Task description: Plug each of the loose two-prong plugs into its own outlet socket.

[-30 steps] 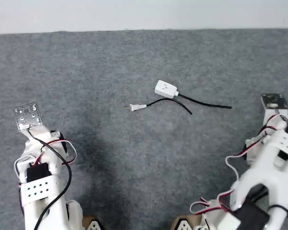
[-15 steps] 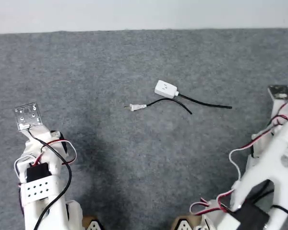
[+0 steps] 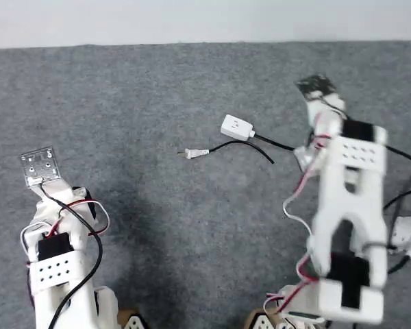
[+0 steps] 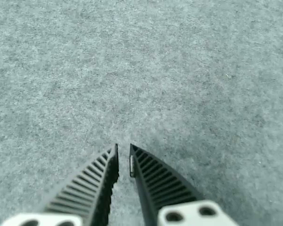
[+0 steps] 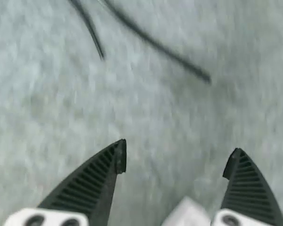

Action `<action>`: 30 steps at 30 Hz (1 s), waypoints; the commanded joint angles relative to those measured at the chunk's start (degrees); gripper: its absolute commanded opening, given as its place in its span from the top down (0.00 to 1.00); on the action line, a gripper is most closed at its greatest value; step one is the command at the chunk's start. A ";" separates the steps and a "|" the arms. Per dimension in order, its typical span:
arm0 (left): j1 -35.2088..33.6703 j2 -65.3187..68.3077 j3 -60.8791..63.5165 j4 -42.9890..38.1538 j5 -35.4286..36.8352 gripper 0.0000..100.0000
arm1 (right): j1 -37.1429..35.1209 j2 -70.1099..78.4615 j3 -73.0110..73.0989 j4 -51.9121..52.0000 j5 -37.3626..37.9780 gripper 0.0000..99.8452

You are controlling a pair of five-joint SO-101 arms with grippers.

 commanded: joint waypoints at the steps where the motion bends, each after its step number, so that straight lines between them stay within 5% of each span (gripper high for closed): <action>1: 0.26 -0.53 -2.77 0.18 0.26 0.96 | -4.26 8.57 -10.64 -5.41 1.93 0.68; 13: 0.18 -0.53 -1.71 -2.37 0.18 0.96 | -15.78 41.10 -45.27 -4.53 11.96 0.68; 24: 0.18 -0.53 -1.54 -2.55 0.18 0.96 | -17.54 63.43 -67.08 -4.18 20.04 0.68; 30: 0.18 -0.53 -1.54 -2.46 0.18 0.96 | -19.56 69.93 -79.12 7.69 21.80 0.68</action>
